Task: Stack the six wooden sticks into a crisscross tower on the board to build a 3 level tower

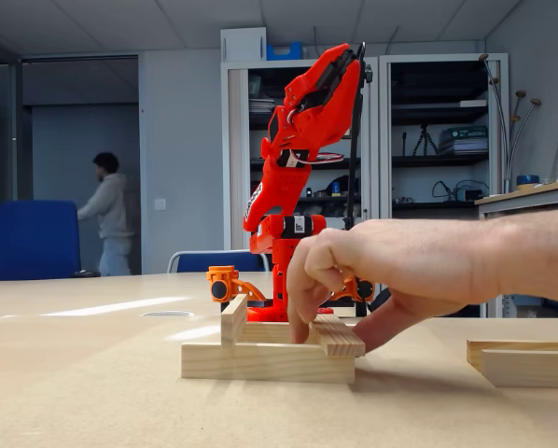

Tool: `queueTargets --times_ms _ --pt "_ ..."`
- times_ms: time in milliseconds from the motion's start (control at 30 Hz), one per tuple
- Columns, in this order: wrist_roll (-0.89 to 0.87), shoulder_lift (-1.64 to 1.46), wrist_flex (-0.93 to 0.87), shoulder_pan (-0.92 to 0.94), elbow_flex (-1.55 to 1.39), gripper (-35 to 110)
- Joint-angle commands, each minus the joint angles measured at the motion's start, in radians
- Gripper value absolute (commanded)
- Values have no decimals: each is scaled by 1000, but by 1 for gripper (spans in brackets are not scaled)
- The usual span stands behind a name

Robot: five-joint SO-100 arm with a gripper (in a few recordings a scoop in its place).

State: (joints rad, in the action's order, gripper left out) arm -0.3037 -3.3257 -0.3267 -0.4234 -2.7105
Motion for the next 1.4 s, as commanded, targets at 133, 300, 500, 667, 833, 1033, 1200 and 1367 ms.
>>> queueTargets --times_ms 133,300,500,667,833,1033,1200,1367 --pt "2 2 -20 -9 26 0" --pt "0 2 -20 -9 18 0" --pt "2 2 -18 -9 17 0" --pt "0 2 -14 -11 12 0" --pt "0 2 -9 -11 8 0" --pt "0 2 -8 -8 3 0" --pt "-5 2 -15 11 -9 0" --pt "-37 2 31 5 -60 0"
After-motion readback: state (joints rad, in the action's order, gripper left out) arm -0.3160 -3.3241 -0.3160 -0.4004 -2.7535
